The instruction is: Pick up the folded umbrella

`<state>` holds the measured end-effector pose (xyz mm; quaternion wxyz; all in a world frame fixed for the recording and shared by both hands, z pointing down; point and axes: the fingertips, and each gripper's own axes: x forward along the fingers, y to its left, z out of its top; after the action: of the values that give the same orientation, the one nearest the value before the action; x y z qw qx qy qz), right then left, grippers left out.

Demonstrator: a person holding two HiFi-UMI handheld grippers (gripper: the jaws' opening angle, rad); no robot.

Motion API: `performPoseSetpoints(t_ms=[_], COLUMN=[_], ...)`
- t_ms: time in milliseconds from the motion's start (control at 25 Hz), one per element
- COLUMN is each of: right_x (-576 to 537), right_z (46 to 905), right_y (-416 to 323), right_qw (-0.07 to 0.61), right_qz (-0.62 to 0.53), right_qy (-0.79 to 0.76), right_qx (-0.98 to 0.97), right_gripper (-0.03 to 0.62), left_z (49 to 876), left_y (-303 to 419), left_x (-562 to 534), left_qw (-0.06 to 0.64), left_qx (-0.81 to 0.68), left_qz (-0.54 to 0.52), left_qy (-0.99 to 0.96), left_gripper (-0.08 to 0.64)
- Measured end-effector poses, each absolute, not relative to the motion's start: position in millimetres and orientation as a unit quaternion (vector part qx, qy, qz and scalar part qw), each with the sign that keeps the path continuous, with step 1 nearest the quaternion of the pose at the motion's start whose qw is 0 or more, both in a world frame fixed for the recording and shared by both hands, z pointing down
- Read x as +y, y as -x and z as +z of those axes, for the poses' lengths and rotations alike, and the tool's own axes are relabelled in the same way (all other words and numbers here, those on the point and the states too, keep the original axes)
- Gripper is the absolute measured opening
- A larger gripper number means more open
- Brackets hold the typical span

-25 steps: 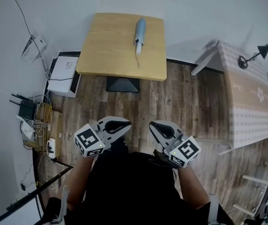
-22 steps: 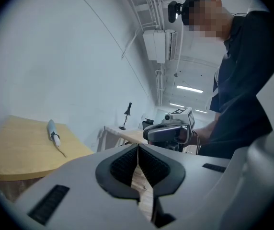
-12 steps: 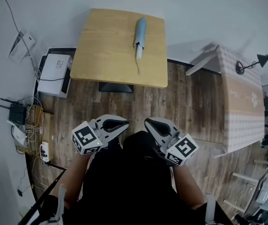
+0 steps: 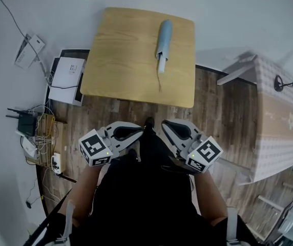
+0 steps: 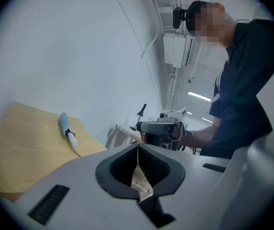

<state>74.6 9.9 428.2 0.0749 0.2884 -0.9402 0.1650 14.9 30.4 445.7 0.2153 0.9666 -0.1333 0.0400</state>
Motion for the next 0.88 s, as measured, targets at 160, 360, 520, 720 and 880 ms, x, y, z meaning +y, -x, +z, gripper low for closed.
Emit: performPoseSetpoints(t_ms=[160, 360, 520, 720, 880], right_x=[-38, -89, -120, -157, -185], right_z=[423, 426, 424, 421, 421], right_y=[-76, -80, -80, -84, -84], right_qw=[0.067, 0.082, 0.066, 0.039, 0.030], right_qz=[0.169, 0.191, 0.194, 0.225, 0.238], right_qy=[-0.263, -0.236, -0.212, -0.209, -0.226], right_qx=[-0.947, -0.949, -0.956, -0.951, -0.944], right_gripper=[0.020, 0.020, 0.020, 0.023, 0.030], left_z=[445, 443, 440, 442, 445], left_y=[-22, -36, -48, -47, -38], left_x=[-18, -65, -98, -131, -160], left_qw=[0.218, 0.244, 0.248, 0.267, 0.279], left_qx=[-0.150, -0.170, -0.185, -0.196, -0.207], left_qz=[0.061, 0.061, 0.070, 0.069, 0.070], left_qy=[-0.962, -0.953, -0.948, -0.941, -0.935], left_gripper=[0.015, 0.015, 0.015, 0.015, 0.015])
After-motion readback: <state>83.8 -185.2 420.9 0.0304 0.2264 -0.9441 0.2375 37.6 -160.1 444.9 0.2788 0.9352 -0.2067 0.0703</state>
